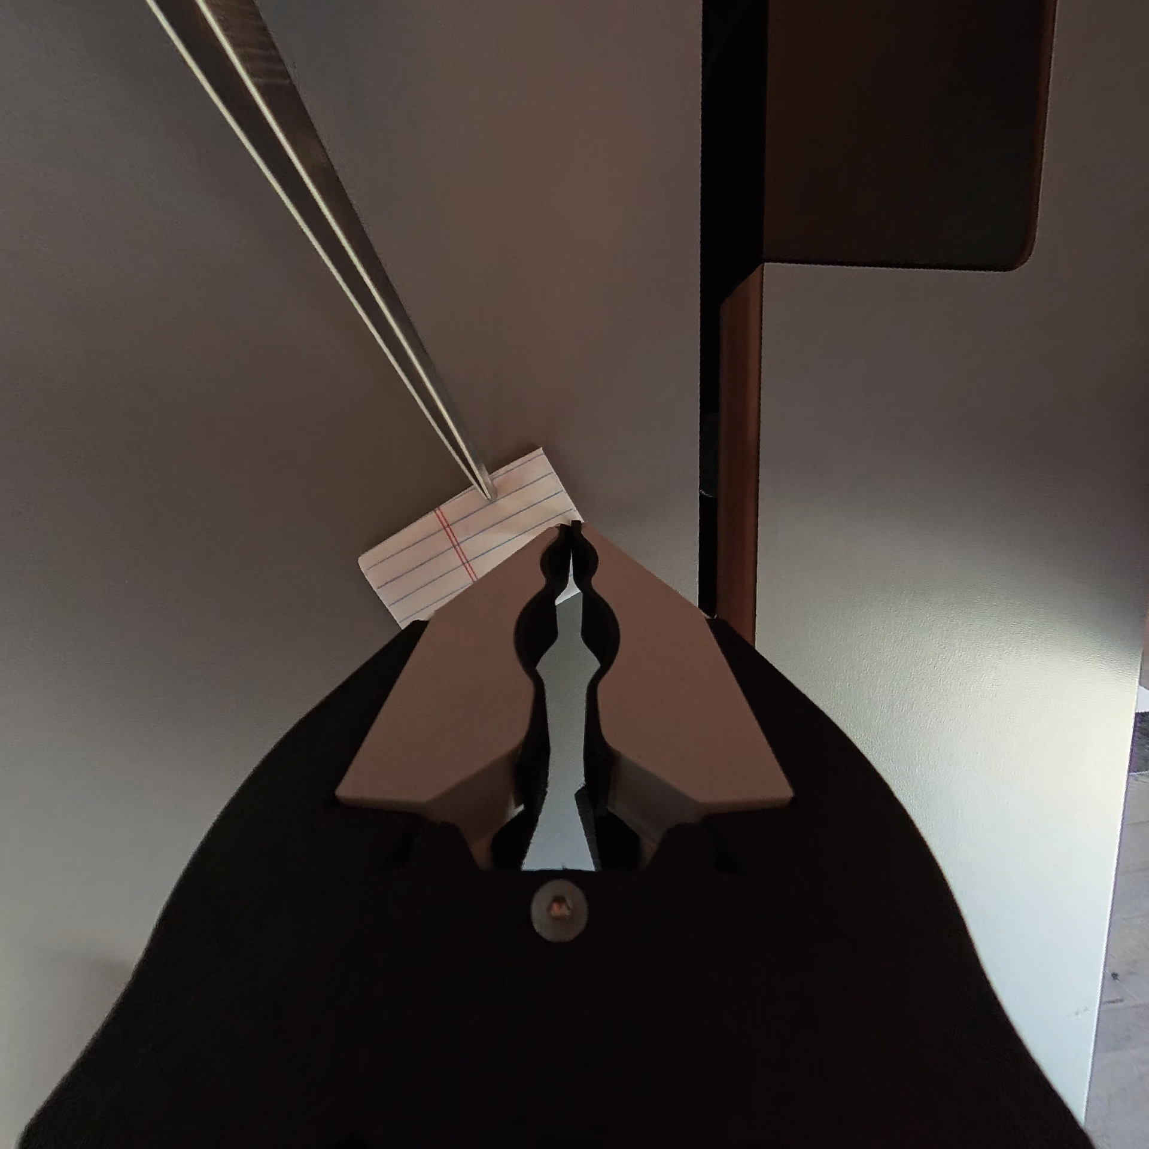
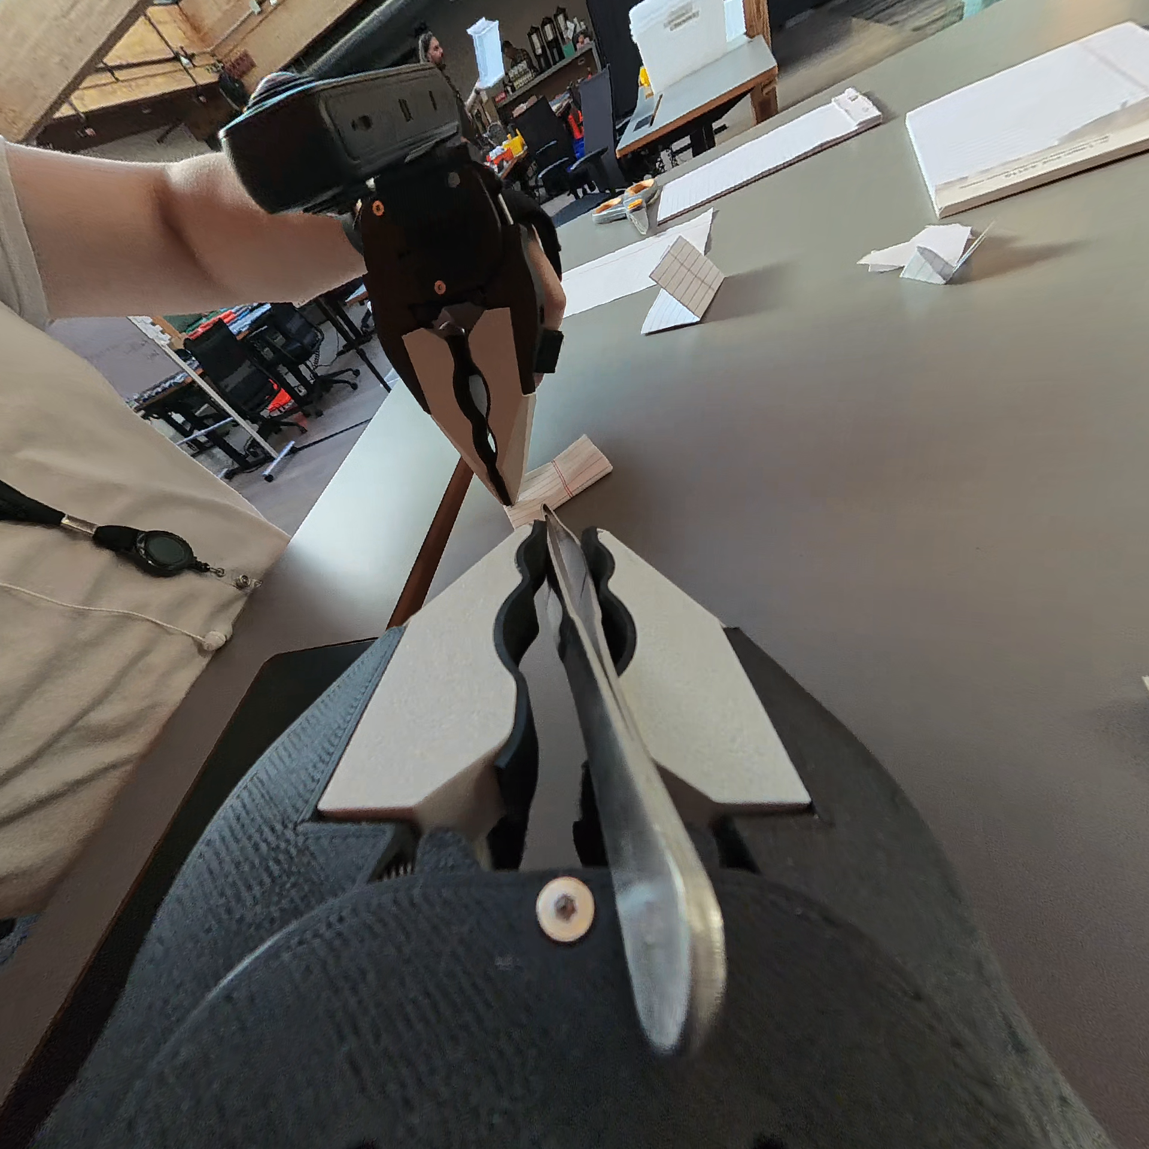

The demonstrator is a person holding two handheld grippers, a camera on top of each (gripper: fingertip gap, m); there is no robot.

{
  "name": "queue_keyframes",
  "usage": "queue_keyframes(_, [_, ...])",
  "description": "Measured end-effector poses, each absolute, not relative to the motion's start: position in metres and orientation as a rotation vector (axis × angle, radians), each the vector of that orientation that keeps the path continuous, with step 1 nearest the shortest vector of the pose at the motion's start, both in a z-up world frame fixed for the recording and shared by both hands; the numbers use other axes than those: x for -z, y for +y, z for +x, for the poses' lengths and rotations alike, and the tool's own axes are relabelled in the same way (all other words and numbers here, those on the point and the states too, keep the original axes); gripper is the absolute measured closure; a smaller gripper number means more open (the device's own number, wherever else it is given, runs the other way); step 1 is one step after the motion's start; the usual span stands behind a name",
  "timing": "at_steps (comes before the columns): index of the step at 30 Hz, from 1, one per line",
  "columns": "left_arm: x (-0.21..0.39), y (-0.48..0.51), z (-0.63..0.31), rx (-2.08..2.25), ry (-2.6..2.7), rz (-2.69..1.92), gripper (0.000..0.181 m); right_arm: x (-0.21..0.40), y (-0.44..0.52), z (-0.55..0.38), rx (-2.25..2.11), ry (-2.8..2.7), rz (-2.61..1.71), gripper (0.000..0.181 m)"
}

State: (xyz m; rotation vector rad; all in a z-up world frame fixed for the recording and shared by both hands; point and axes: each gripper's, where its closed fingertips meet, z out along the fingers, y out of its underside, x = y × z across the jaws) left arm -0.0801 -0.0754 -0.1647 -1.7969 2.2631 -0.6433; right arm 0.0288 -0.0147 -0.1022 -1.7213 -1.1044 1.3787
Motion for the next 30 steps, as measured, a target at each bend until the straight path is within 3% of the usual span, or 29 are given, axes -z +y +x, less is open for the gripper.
queue_keyframes(12, [0.165,-0.075,-0.080,0.577,2.292,-1.779,0.181,0.120,0.014,0.027,-1.630,-0.847,-2.032,0.171])
queue_keyframes(30, [0.165,-0.075,-0.080,0.571,2.269,-1.789,0.181,0.128,0.035,0.027,-1.667,-0.680,-2.125,0.170])
